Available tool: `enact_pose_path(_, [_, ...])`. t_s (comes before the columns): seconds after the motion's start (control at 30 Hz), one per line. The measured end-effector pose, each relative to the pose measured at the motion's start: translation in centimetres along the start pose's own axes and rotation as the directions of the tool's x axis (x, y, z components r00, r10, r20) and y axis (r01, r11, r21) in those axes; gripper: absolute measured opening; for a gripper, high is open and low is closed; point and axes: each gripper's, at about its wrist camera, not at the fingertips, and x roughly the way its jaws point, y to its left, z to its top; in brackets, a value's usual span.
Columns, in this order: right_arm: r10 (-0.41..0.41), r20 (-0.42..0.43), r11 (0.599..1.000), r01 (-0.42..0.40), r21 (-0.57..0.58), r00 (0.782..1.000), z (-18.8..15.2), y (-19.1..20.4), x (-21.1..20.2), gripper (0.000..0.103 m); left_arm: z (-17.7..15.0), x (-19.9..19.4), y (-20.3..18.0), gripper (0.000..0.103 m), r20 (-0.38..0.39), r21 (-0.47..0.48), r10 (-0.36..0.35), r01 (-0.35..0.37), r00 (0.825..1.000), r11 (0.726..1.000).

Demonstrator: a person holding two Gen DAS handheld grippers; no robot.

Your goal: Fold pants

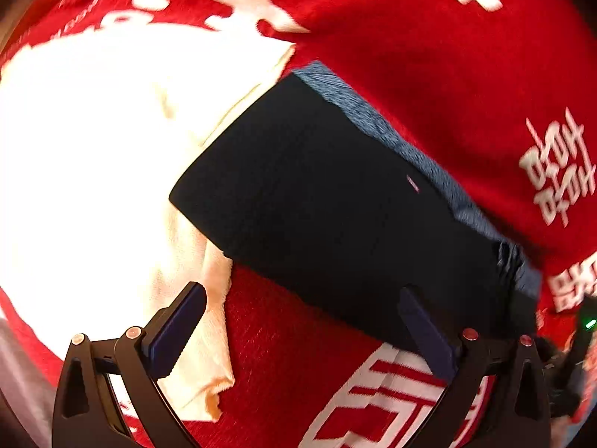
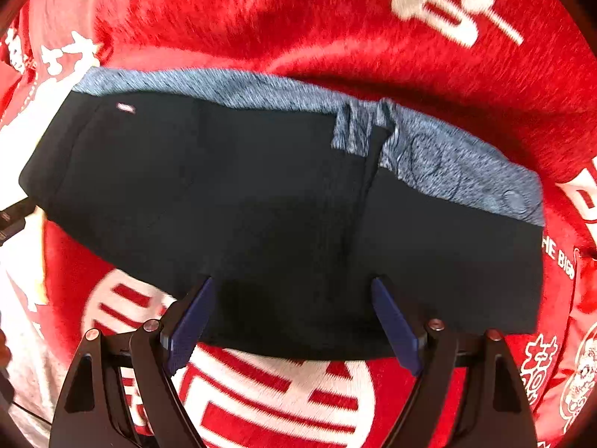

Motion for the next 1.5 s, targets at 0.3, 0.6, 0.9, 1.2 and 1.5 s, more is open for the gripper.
enact_pose_path(0.3, [0.008, 0.040, 0.999, -0.006, -0.054, 0.999, -0.6, 0.6, 0.5, 0.100, 0.8, 2.2, 0.6, 0.103, 0.010, -0.028, -0.079, 0.079, 0.997, 0.996])
enact_pose_path(0.6, [0.031, 0.044, 0.998, -0.028, -0.058, 0.999, -1.0, 0.3, 0.4, 0.100, 1.6, 1.2, -1.7, 0.103, 0.075, -0.050, -0.192, 0.196, 0.979, 0.979])
enact_pose_path(0.9, [0.106, 0.062, 0.994, -0.104, -0.036, 0.992, 3.9, 0.2, -4.2, 0.101, 1.2, 3.0, -4.0, 0.049, 0.087, 0.061, 0.119, -0.125, 0.989, 0.990])
enact_pose_path(1.2, [0.378, -0.163, 0.893, -0.405, -0.195, 0.911, 16.8, 11.0, -7.1, 0.100, -2.8, 3.1, -10.1, 0.039, 0.318, 0.399, 0.339, -0.449, 0.885, 0.799])
enact_pose_path(1.5, [0.204, -0.449, 0.817, -0.404, -0.412, 0.870, 18.7, 25.8, -1.6, 0.100, -4.6, 4.4, -13.0, 0.039, 0.376, 0.455, 0.368, -0.515, 0.851, 0.727])
